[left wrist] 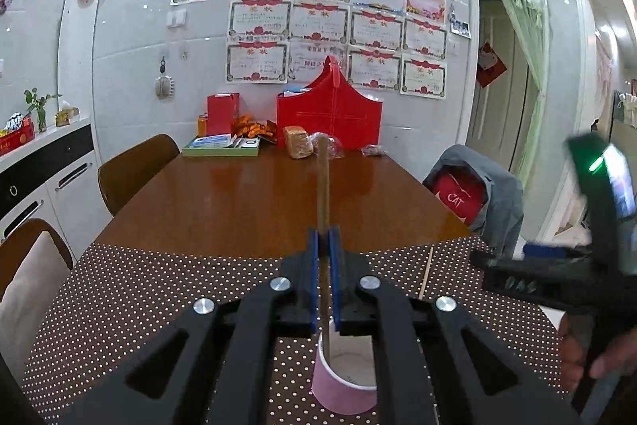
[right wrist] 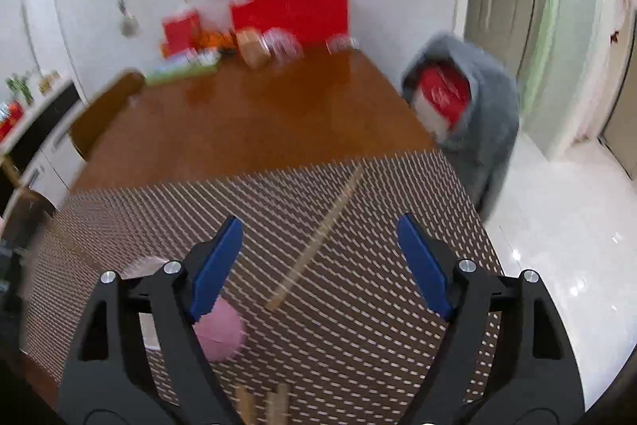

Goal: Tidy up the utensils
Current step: 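Lift the chopstick with the right gripper and drop it into the pink cup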

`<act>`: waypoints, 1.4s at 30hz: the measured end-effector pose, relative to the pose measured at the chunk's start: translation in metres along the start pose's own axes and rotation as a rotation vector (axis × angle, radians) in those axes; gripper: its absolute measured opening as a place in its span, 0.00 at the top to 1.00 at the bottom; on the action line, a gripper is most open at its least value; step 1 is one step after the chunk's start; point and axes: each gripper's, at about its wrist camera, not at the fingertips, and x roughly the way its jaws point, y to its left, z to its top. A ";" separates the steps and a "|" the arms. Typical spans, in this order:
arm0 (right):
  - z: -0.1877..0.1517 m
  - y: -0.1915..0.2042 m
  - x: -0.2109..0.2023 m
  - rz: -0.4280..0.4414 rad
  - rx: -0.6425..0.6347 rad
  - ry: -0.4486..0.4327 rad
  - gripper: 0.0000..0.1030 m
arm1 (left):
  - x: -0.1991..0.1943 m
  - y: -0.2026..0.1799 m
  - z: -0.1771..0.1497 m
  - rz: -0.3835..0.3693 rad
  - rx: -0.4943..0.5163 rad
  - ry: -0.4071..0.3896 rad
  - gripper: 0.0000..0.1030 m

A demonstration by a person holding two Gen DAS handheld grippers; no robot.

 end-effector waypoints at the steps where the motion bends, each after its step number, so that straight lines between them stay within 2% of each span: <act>1: -0.001 -0.006 0.013 0.008 0.014 0.046 0.30 | 0.001 0.000 0.000 0.003 0.003 0.001 0.94; 5: 0.000 -0.016 0.062 0.001 0.031 0.172 0.36 | 0.012 0.000 0.001 0.014 0.000 0.010 0.93; 9: 0.009 -0.019 0.108 -0.018 0.040 0.254 0.49 | 0.024 0.001 0.001 0.026 0.008 0.022 0.92; 15: 0.026 -0.017 0.158 -0.048 0.044 0.301 0.59 | 0.053 0.011 0.000 0.023 -0.032 0.085 0.91; 18: 0.028 -0.013 0.179 -0.066 0.023 0.315 0.71 | 0.062 0.014 -0.003 0.020 -0.031 0.091 0.91; 19: 0.030 -0.009 0.181 -0.085 -0.001 0.287 0.87 | 0.063 0.014 -0.004 0.020 -0.031 0.092 0.90; 20: 0.030 -0.005 0.181 -0.099 -0.024 0.275 0.88 | 0.066 0.015 -0.005 0.021 -0.033 0.094 0.90; 22: 0.028 -0.007 0.176 -0.060 -0.005 0.278 0.93 | 0.068 0.016 -0.007 0.025 -0.041 0.097 0.90; 24: 0.023 -0.015 0.158 0.040 0.050 0.290 0.94 | 0.068 0.017 -0.007 0.026 -0.039 0.095 0.90; 29: 0.019 -0.023 0.072 0.138 0.049 0.147 0.94 | 0.065 0.016 -0.007 0.026 -0.041 0.094 0.90; 32: 0.024 -0.022 0.014 0.174 0.045 0.013 0.94 | 0.060 0.011 -0.007 0.026 -0.033 0.084 0.90; 36: 0.029 -0.014 -0.055 0.208 0.065 -0.216 0.94 | 0.052 0.009 -0.005 0.029 -0.032 0.061 0.90; 40: 0.029 0.009 -0.091 0.249 0.076 -0.386 0.94 | 0.046 0.011 -0.004 0.025 -0.042 0.047 0.90; 42: 0.032 0.022 -0.096 0.278 0.080 -0.436 0.94 | 0.045 0.013 -0.005 0.021 -0.049 0.048 0.90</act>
